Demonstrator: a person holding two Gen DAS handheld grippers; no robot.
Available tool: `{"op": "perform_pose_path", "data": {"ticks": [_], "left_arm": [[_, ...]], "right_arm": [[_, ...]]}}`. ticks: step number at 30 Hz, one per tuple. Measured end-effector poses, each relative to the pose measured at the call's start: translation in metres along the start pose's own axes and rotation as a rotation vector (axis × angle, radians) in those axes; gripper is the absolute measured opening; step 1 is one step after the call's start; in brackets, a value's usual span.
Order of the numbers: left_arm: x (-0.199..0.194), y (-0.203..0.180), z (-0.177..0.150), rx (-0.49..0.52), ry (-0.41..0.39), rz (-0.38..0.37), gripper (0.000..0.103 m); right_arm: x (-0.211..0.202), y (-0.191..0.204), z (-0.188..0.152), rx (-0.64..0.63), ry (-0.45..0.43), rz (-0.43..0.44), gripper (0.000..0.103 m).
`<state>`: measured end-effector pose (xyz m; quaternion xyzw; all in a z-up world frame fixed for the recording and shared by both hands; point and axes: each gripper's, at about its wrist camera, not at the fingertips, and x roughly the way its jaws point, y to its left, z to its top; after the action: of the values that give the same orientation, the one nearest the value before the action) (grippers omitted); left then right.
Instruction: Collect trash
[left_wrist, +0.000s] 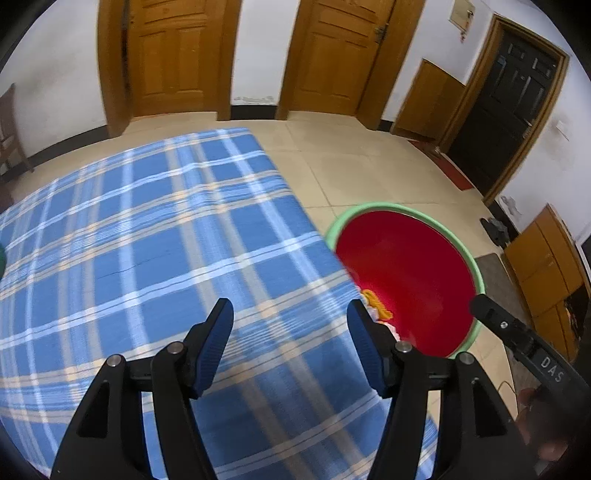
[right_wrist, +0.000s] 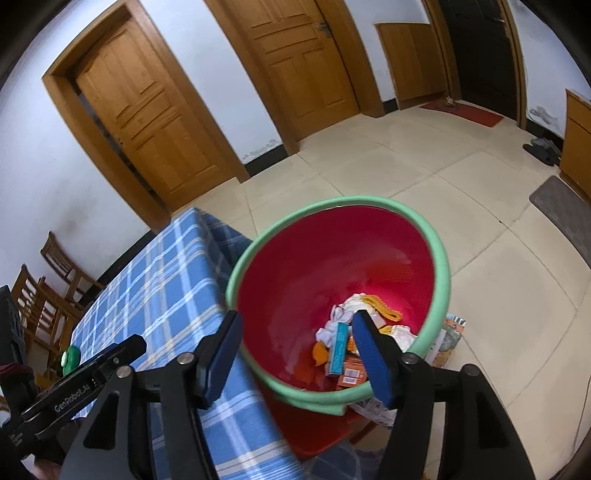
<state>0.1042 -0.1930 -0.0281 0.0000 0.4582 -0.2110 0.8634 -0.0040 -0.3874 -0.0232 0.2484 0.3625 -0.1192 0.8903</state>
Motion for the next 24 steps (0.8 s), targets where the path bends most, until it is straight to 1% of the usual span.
{"op": "perform_pose_path", "data": {"ticks": [3,4,8,10,11,15,17,24], "left_arm": [[-0.011,0.012,-0.004,-0.024,-0.015,0.026,0.066],[-0.014,0.016,-0.005,-0.031,-0.021,0.034,0.068],[-0.030,0.028,-0.010,-0.059,-0.044,0.068,0.071],[-0.038,0.035,-0.012,-0.073,-0.056,0.085,0.074],[-0.042,0.038,-0.014,-0.080,-0.064,0.094,0.074],[-0.057,0.049,-0.020,-0.103,-0.084,0.130,0.075],[-0.065,0.055,-0.023,-0.119,-0.093,0.150,0.078],[-0.089,0.079,-0.035,-0.178,-0.121,0.213,0.078]], "right_arm": [[-0.006,0.013,-0.003,-0.028,-0.006,0.014,0.071],[-0.007,0.018,-0.004,-0.037,-0.009,0.017,0.074],[-0.015,0.033,-0.009,-0.066,-0.015,0.040,0.077],[-0.019,0.041,-0.012,-0.084,-0.022,0.050,0.084],[-0.021,0.046,-0.014,-0.093,-0.026,0.055,0.086],[-0.028,0.059,-0.019,-0.121,-0.031,0.076,0.089],[-0.032,0.065,-0.022,-0.132,-0.036,0.085,0.091],[-0.045,0.089,-0.032,-0.183,-0.057,0.111,0.097]]}}
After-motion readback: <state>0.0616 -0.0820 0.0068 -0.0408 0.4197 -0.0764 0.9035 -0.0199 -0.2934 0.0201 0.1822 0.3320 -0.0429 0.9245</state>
